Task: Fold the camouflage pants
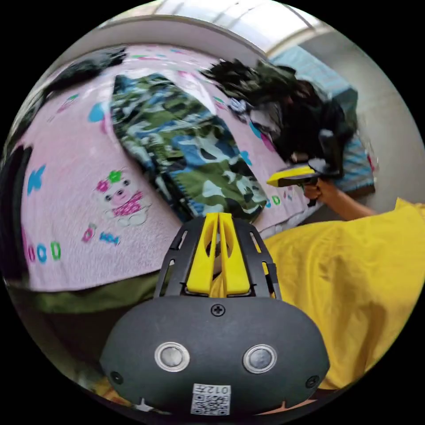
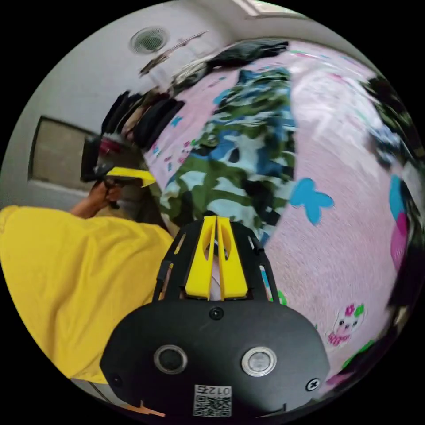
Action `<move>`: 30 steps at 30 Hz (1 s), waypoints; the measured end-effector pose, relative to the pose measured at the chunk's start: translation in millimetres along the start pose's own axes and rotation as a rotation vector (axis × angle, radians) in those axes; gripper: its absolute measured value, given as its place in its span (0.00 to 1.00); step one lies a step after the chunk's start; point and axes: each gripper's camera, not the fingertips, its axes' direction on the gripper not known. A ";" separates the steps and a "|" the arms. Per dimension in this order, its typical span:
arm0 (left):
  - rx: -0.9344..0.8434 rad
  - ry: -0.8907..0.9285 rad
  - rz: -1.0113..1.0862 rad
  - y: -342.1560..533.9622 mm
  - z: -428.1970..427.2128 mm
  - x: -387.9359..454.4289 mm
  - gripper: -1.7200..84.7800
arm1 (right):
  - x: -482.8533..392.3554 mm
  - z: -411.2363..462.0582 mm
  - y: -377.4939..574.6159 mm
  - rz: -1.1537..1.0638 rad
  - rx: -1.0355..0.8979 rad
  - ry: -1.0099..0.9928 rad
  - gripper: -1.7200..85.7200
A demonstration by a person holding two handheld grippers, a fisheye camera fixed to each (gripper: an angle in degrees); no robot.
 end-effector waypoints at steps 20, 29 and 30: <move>-0.216 -0.004 -0.062 0.0 80.4 40.6 0.07 | -52.0 46.8 -16.8 0.096 -0.071 0.233 0.02; -0.274 -0.249 -0.013 -19.3 93.4 51.8 0.02 | -47.6 60.4 -58.5 0.026 -0.133 0.309 0.02; -0.261 -0.221 -0.038 -16.2 92.0 46.9 0.02 | -31.2 50.8 -58.4 0.109 -0.092 0.291 0.02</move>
